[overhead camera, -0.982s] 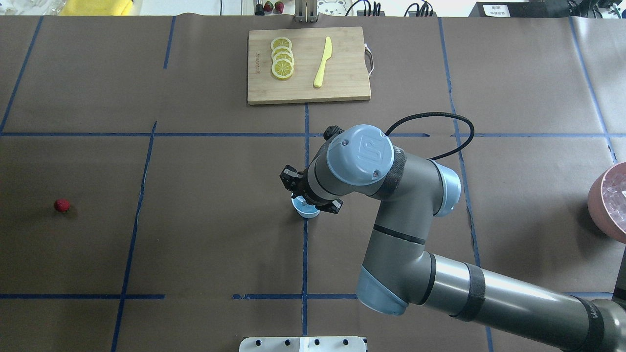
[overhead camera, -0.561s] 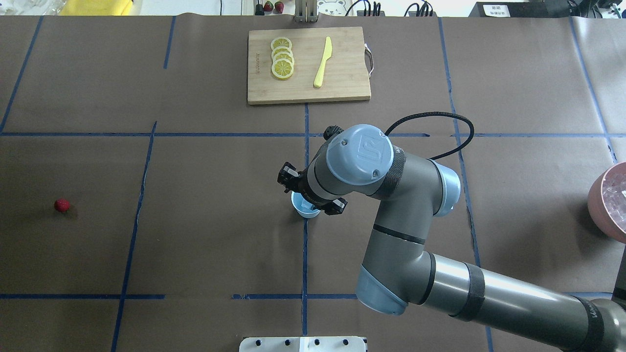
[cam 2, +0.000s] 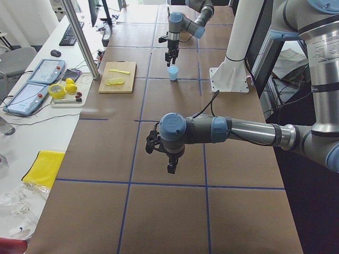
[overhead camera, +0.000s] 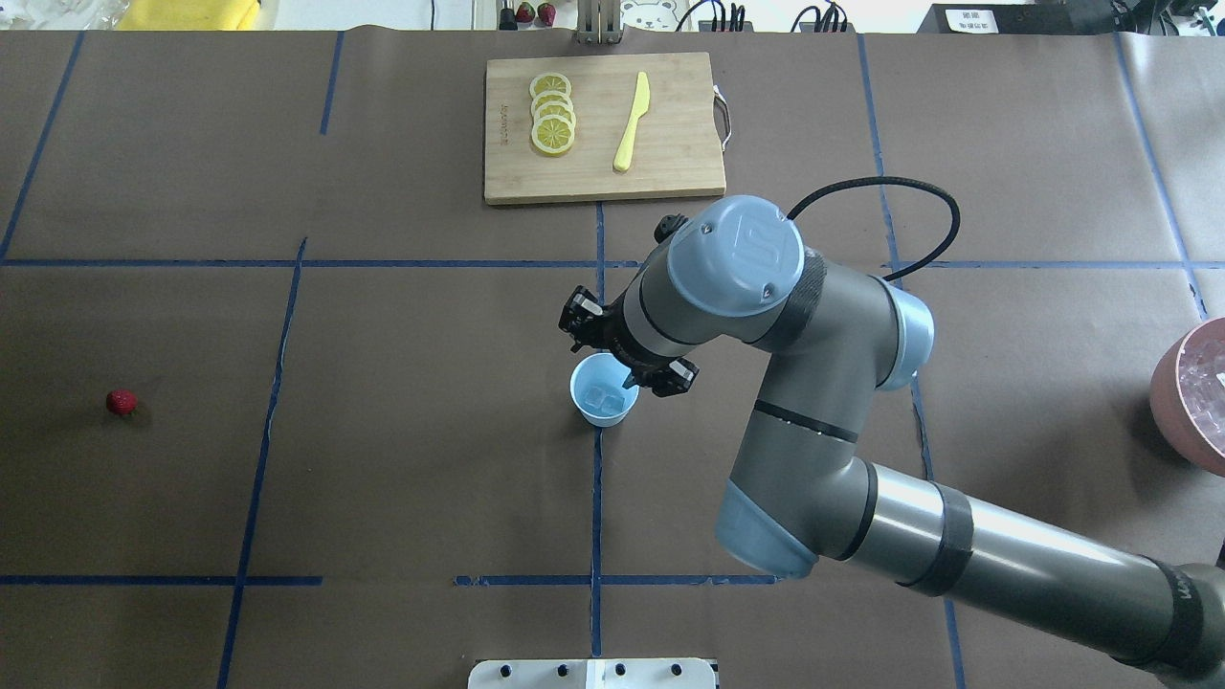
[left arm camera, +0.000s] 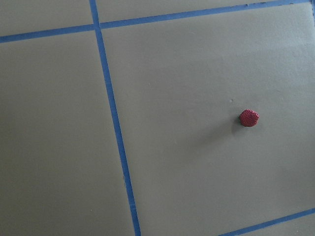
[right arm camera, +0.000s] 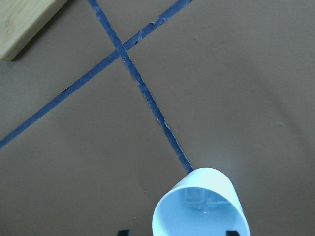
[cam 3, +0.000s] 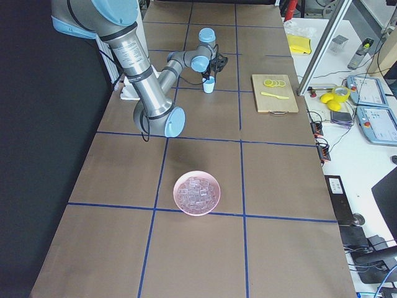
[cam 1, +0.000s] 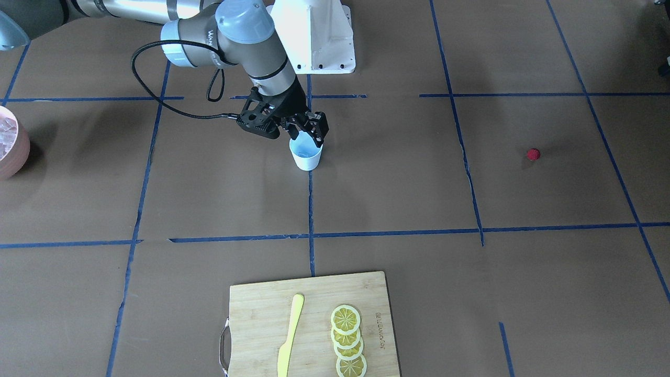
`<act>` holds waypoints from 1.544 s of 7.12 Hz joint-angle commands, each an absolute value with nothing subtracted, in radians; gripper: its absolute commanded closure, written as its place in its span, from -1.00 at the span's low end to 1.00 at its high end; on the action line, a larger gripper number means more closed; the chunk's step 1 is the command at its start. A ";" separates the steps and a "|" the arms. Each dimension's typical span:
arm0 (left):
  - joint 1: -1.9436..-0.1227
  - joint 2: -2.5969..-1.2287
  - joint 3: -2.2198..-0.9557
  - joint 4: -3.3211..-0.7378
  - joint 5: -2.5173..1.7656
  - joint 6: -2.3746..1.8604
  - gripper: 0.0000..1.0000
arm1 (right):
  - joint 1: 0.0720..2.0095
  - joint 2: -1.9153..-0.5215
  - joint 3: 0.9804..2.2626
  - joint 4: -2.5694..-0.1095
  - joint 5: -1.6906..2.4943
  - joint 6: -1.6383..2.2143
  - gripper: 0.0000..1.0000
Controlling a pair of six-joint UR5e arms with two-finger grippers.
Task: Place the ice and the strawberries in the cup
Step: 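Move the right gripper back to the pink bowl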
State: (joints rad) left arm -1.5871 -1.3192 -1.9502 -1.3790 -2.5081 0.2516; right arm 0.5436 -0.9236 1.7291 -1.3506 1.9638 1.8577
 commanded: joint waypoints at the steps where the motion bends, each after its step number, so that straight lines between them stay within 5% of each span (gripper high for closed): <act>1: -1.588 -1.319 -1.950 -1.379 -2.508 0.252 -1.00 | 0.667 -1.138 1.924 -1.378 2.104 1.768 -0.45; 2: -1.588 -1.319 -1.950 -1.379 -2.508 0.252 -1.00 | 0.695 -1.317 2.053 -1.378 2.108 1.627 -0.55; 3: -1.588 -1.319 -1.948 -1.379 -2.508 0.252 -1.00 | 0.728 -1.483 2.133 -1.373 2.108 1.492 -0.98; 6: -1.588 -1.318 -1.947 -1.378 -2.508 0.250 -1.00 | 0.928 -1.769 2.163 -1.367 2.169 0.961 -1.00; 11: -1.588 -1.318 -1.951 -1.379 -2.508 0.250 -1.00 | 1.274 -1.864 1.929 -1.368 2.270 0.231 -1.00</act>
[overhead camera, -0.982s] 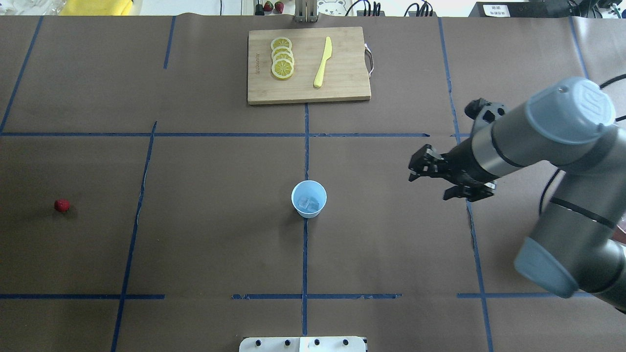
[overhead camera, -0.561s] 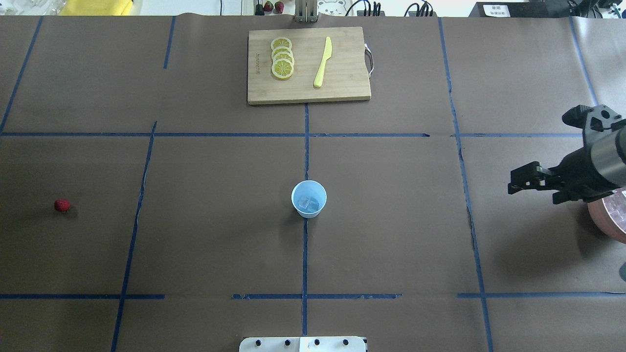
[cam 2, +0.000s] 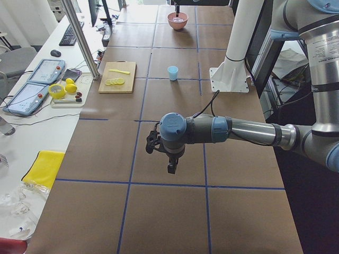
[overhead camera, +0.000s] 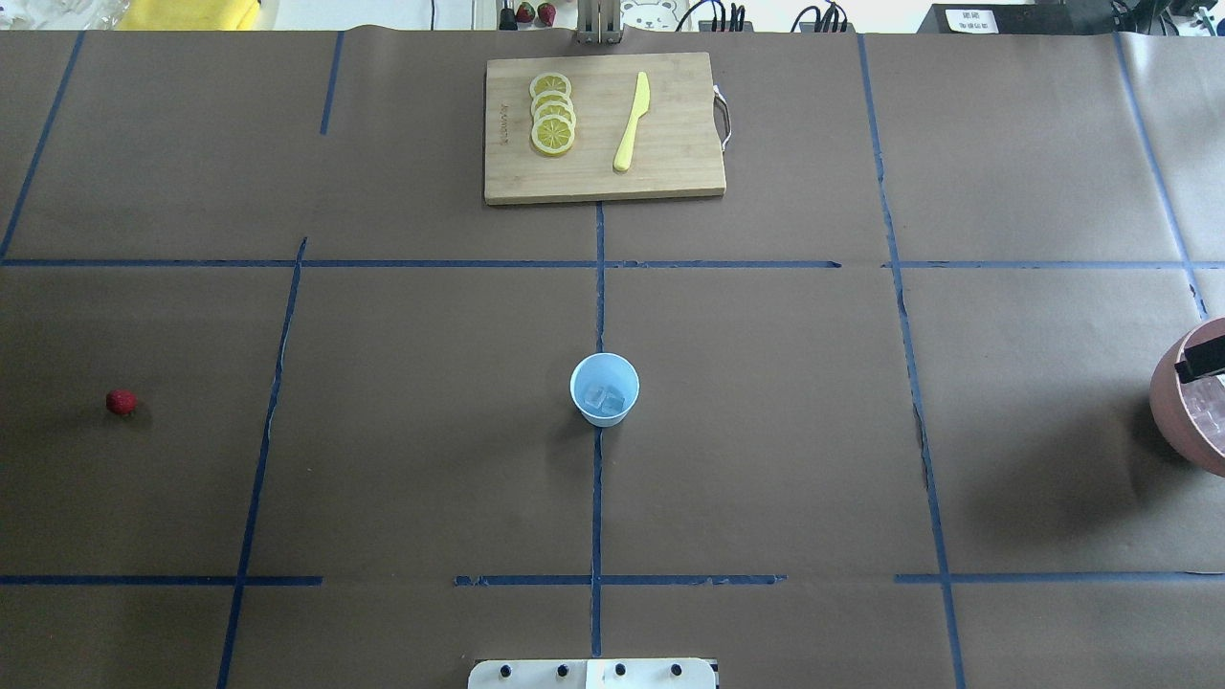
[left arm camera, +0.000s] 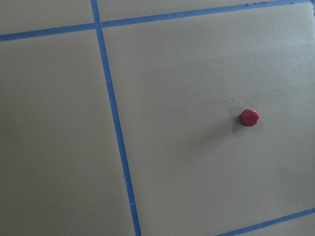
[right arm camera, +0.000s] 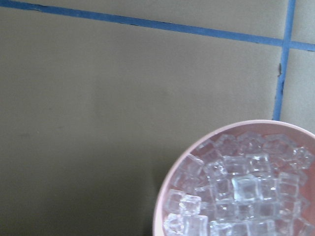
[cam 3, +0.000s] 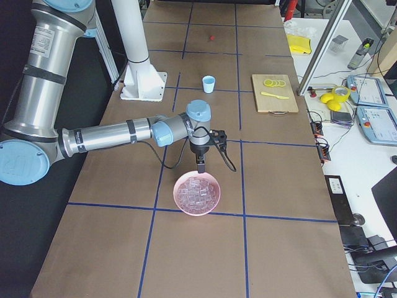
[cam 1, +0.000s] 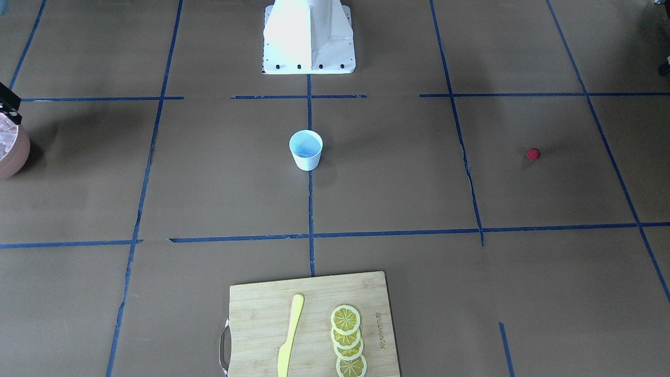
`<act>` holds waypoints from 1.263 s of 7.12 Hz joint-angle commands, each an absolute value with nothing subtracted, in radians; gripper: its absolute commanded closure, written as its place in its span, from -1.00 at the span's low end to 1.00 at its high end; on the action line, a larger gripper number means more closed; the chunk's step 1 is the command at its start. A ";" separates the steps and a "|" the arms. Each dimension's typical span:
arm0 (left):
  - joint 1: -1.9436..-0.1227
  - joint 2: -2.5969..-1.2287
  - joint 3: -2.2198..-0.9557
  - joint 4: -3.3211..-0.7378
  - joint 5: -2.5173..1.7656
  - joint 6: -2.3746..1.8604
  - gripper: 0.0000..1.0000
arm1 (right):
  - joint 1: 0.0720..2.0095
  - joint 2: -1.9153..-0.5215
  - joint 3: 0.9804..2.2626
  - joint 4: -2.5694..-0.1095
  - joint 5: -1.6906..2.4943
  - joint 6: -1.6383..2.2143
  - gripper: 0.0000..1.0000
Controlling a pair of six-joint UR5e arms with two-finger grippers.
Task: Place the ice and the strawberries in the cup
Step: 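Grasp a third ice cube from the pink bowl with the right gripper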
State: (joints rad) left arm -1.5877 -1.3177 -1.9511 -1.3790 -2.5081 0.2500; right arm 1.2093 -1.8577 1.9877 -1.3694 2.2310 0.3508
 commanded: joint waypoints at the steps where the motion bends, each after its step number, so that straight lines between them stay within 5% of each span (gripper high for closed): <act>1: -1.588 -1.316 -1.951 -1.379 -2.508 0.250 -1.00 | 1.275 -1.864 1.915 -1.368 2.272 0.233 -0.98; 4: -1.588 -1.304 -1.951 -1.381 -2.508 0.250 -1.00 | 1.273 -1.850 1.753 -1.188 2.327 0.239 -0.90; 9: -1.588 -1.304 -1.951 -1.382 -2.508 0.252 -1.00 | 1.266 -1.789 1.692 -1.135 2.356 0.305 -0.80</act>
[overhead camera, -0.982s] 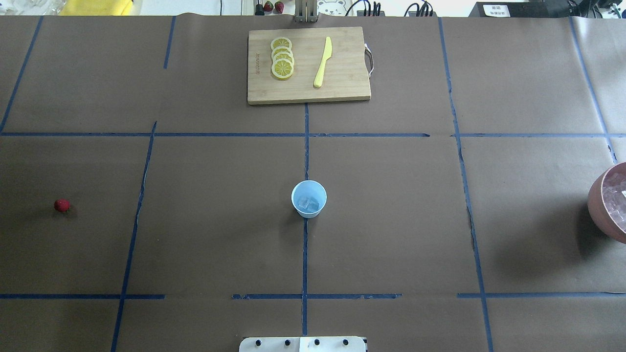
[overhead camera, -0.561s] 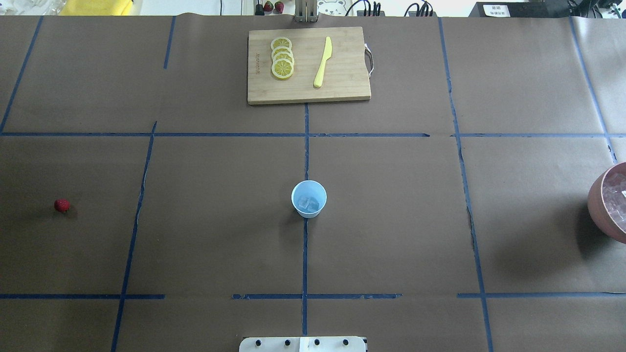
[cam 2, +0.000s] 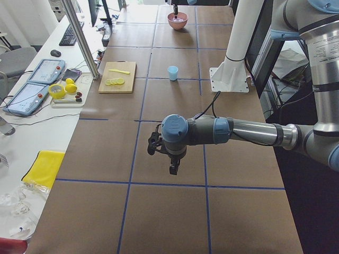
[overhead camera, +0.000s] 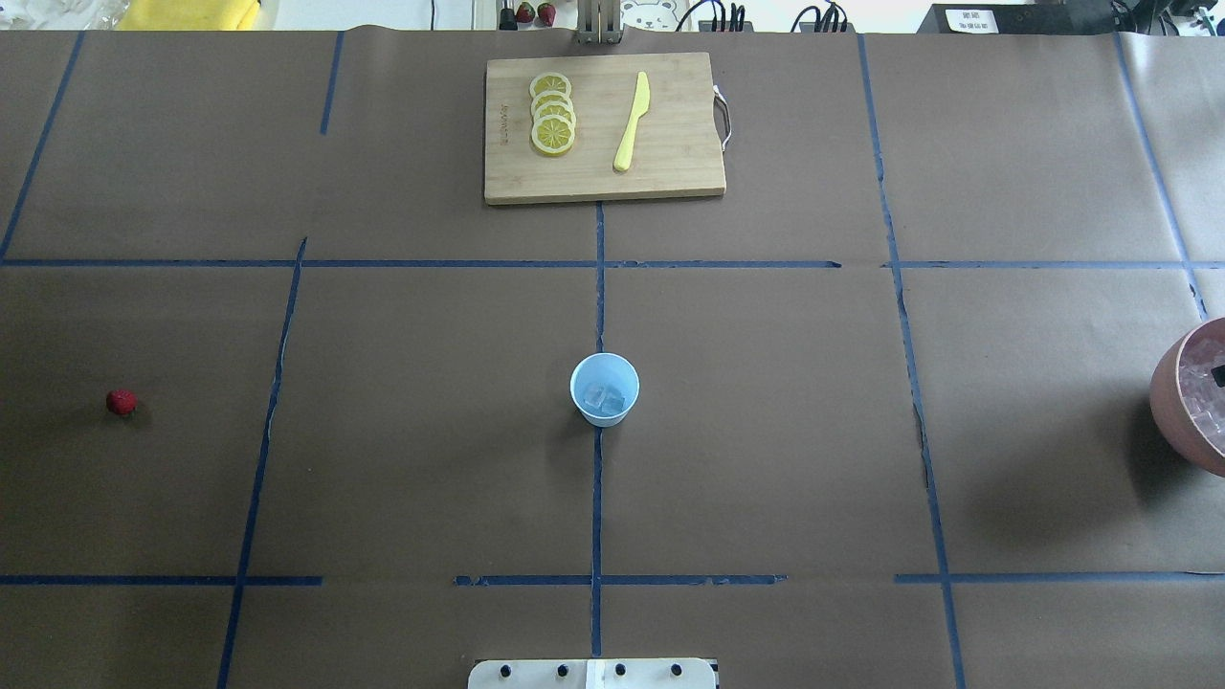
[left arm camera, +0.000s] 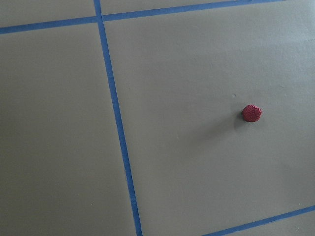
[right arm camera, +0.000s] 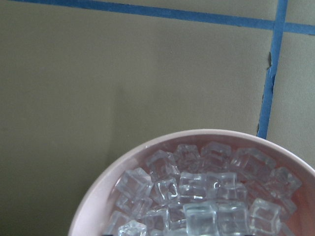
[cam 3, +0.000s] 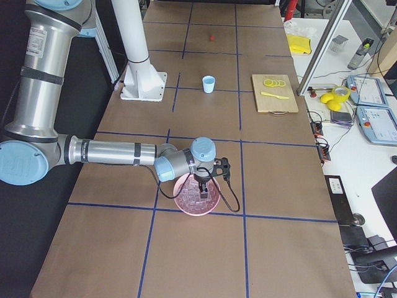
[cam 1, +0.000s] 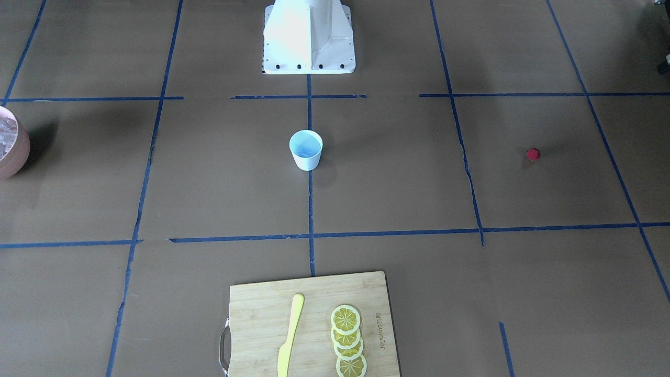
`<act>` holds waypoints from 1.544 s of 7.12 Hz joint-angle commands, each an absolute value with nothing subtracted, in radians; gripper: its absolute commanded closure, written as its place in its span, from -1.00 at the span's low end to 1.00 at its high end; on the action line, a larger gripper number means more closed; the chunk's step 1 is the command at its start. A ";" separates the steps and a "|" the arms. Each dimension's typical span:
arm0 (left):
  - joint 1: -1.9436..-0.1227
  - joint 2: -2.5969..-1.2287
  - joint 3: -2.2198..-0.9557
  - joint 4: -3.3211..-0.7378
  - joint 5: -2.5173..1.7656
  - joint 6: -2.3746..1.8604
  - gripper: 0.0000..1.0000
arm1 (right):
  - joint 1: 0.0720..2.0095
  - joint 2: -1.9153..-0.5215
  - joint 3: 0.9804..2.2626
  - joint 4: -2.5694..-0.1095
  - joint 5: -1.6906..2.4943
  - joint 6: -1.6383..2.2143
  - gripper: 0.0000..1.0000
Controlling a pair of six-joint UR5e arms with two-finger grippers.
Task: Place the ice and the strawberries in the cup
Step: 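Grasp a third ice cube from the pink bowl with the right gripper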
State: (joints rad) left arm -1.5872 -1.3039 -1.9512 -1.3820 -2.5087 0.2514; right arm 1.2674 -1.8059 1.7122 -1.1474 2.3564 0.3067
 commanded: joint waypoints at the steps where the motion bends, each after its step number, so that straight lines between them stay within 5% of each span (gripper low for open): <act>1: -1.588 -1.304 -1.951 -1.381 -2.510 0.252 -1.00 | 1.256 -1.778 1.678 -1.135 2.350 0.311 -0.80; 8: -1.588 -1.304 -1.948 -1.381 -2.508 0.255 -1.00 | 1.253 -1.772 1.629 -1.135 2.347 0.305 -0.62; 10: -1.586 -1.304 -1.948 -1.381 -2.508 0.255 -1.00 | 1.253 -1.773 1.623 -1.134 2.349 0.305 -0.48; 11: -1.586 -1.304 -1.948 -1.381 -2.508 0.255 -1.00 | 1.253 -1.776 1.623 -1.134 2.350 0.307 -0.26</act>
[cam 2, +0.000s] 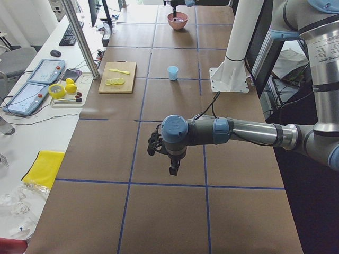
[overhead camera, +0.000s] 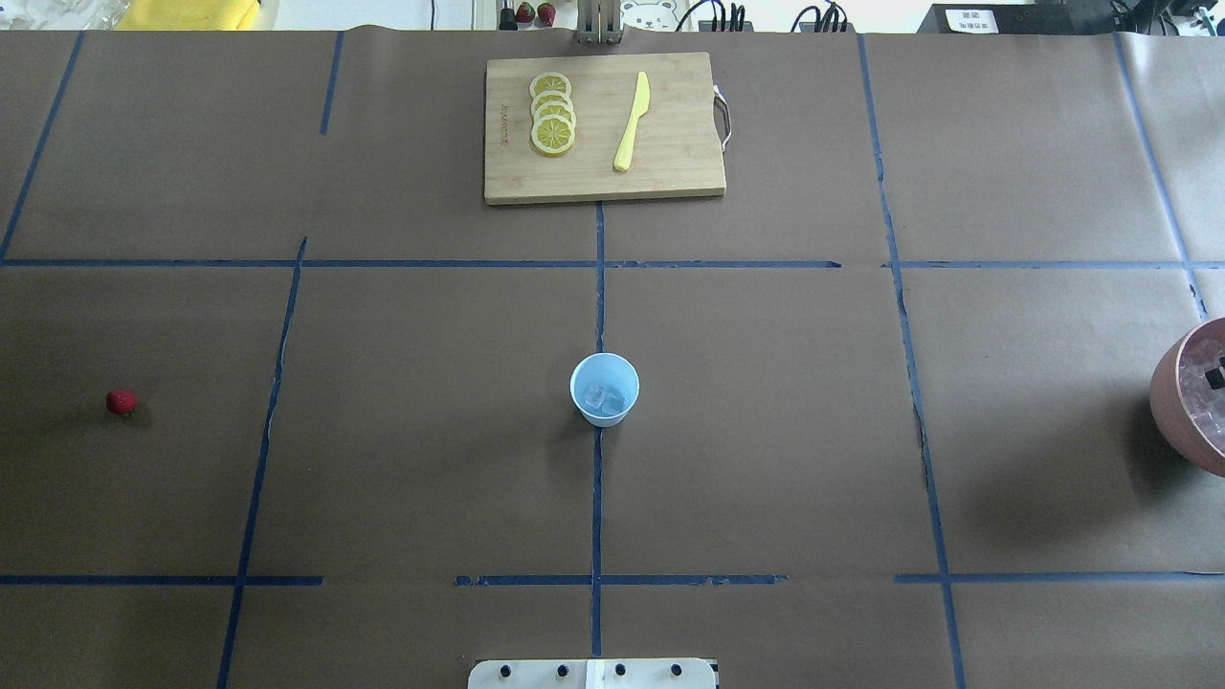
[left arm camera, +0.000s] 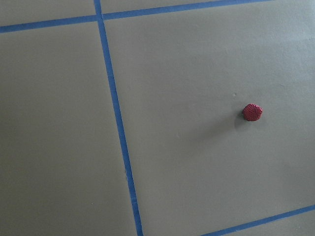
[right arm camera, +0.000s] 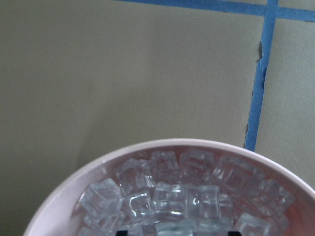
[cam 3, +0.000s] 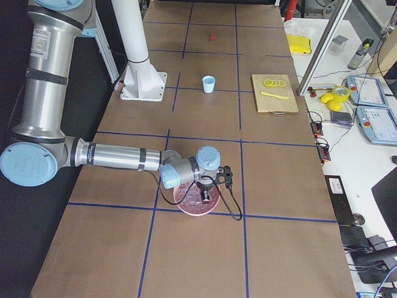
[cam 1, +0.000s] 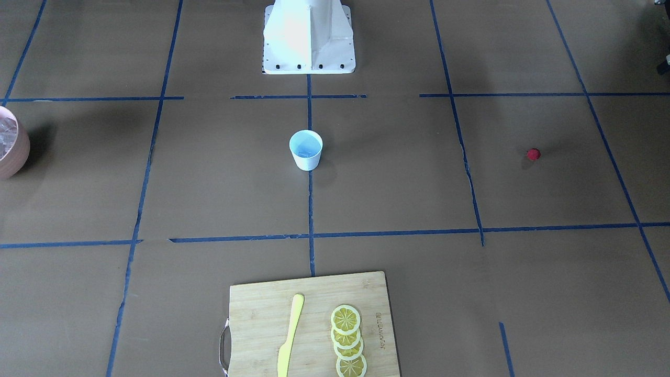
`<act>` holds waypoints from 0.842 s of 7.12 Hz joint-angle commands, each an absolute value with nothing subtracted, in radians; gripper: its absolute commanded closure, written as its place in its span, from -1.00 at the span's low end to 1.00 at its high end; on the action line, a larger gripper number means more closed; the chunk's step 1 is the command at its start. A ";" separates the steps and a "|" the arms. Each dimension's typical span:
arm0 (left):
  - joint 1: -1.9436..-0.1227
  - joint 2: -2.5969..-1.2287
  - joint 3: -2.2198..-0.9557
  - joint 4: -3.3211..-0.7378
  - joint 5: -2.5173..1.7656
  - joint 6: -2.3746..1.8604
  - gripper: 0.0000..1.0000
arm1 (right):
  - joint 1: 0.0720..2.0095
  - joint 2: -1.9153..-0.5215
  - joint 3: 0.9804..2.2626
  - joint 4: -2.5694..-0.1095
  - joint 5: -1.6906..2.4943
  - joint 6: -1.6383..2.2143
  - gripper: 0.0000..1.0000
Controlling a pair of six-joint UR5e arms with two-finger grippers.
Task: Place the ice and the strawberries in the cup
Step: 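Grasp a third ice cube from the pink bowl with the right gripper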
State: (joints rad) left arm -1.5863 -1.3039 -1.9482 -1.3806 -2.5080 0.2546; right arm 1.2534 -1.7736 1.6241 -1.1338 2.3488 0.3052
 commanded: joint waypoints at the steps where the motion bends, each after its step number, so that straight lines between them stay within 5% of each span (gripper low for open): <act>1: -1.586 -1.304 -1.948 -1.381 -2.508 0.255 -1.00 | 1.253 -1.781 1.623 -1.134 2.350 0.308 0.03; 3: -1.586 -1.304 -1.948 -1.381 -2.508 0.255 -1.00 | 1.255 -1.781 1.626 -1.132 2.352 0.302 1.00; 6: -1.588 -1.304 -1.948 -1.381 -2.508 0.255 -1.00 | 1.267 -1.784 1.656 -1.134 2.359 0.299 1.00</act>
